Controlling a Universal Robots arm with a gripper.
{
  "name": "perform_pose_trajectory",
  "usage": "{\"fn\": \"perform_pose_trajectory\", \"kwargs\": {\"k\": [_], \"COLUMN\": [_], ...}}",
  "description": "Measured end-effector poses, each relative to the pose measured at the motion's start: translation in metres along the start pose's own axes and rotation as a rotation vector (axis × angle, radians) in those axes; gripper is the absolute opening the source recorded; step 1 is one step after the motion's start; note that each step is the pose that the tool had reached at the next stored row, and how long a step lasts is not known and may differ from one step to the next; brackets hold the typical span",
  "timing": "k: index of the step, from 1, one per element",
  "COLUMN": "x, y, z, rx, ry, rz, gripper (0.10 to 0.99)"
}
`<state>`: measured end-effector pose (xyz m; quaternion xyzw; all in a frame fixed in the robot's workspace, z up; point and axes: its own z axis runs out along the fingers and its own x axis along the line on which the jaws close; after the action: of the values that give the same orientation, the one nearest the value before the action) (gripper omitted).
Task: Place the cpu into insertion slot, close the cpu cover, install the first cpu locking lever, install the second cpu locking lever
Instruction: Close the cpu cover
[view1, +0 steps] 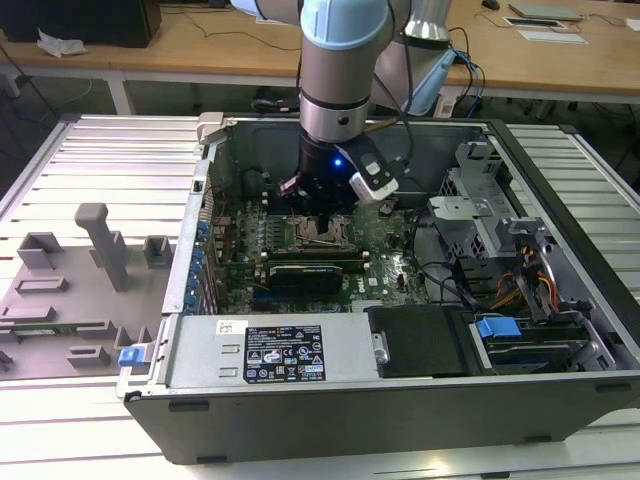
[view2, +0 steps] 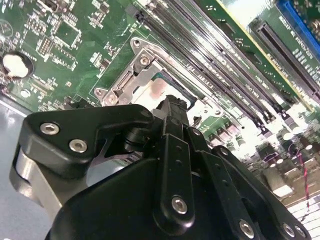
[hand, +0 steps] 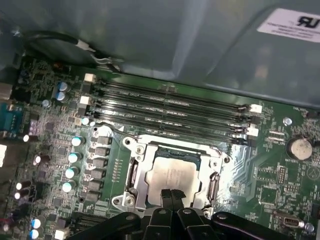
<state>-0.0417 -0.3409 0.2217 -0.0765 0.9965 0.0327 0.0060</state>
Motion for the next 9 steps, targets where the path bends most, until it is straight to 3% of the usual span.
{"fn": "perform_pose_trajectory", "kwargs": {"k": [9], "x": [0.0126], "y": [0.0061], "z": [0.0023], "rx": [0.001], "ry": [-0.0030], "rz": [0.047], "gripper": [0.106]}}
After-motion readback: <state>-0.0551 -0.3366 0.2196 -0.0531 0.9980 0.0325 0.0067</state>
